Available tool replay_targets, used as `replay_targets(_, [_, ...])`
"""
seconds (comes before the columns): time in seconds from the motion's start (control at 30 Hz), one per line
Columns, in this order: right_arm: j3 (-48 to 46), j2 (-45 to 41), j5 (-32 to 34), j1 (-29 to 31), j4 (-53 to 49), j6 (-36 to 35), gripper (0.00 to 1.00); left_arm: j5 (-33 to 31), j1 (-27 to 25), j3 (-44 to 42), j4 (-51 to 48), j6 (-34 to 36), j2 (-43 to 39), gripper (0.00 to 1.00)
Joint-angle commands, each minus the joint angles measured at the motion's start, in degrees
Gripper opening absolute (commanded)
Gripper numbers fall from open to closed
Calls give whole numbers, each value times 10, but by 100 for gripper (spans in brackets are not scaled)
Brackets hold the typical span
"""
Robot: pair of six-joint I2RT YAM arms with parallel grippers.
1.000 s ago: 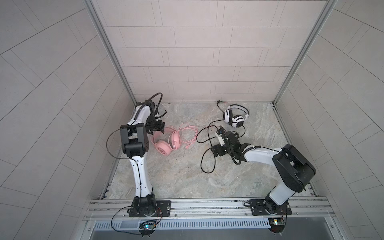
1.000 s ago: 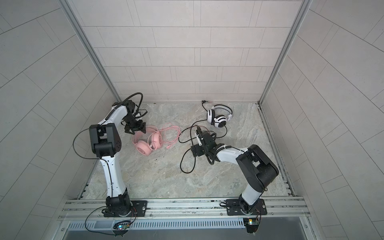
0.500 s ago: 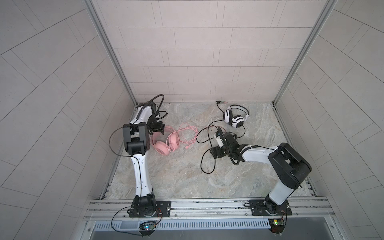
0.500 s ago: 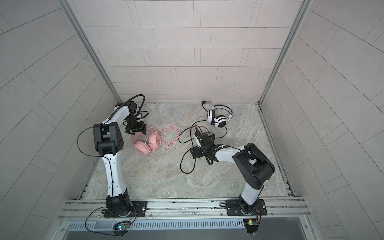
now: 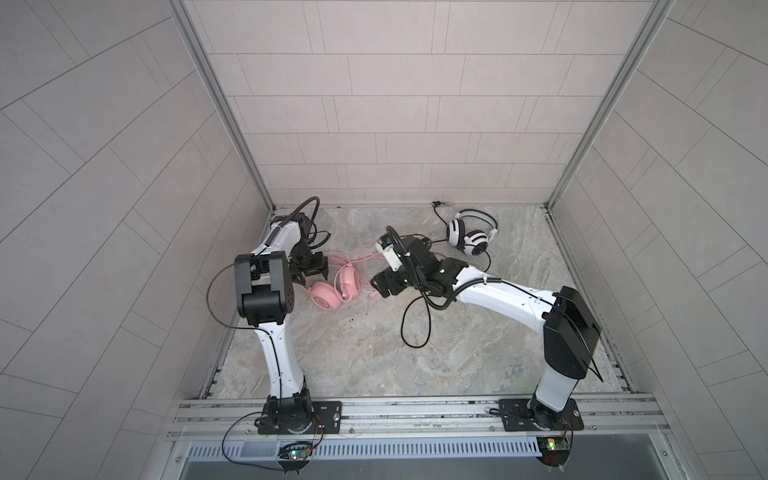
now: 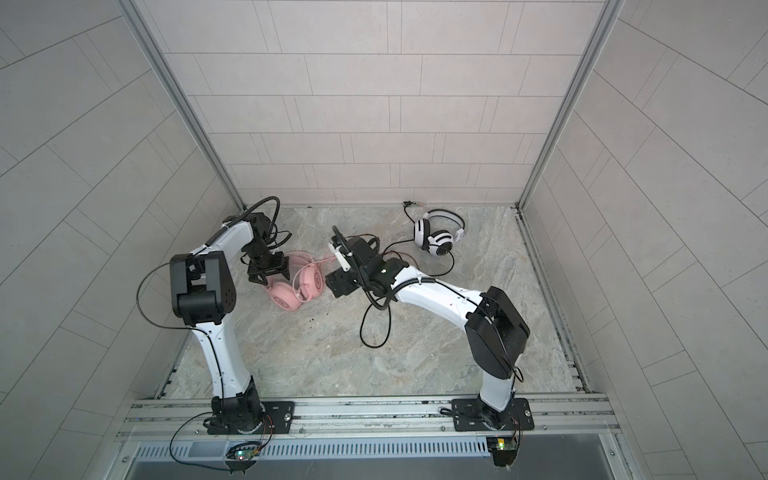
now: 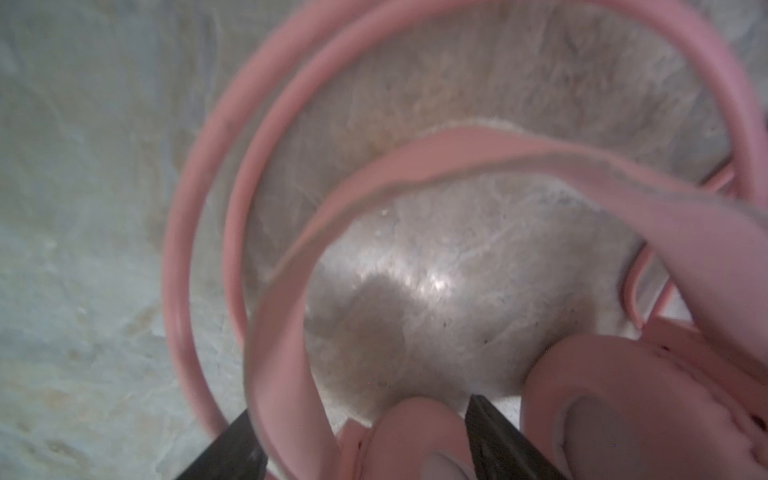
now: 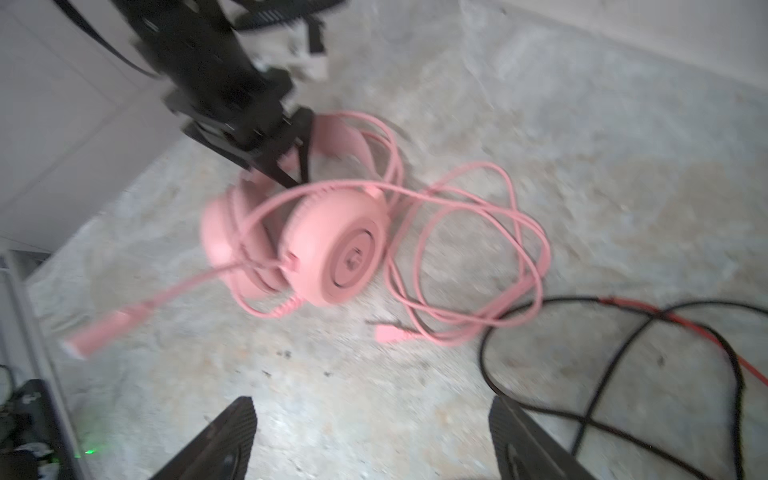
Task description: Wrap the headphones
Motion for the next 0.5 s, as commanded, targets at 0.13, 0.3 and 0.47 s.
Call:
replay_targets(0.13, [112, 56, 72, 75, -113, -31, 88, 22, 6, -48, 58, -28, -107, 80])
replay_targets(0.3, [195, 106, 103, 97, -152, -34, 86, 39, 14, -71, 104, -37, -157, 80])
replay_targets(0.47, [297, 175, 142, 99, -211, -31, 70, 46, 25, -86, 127, -38, -197, 80])
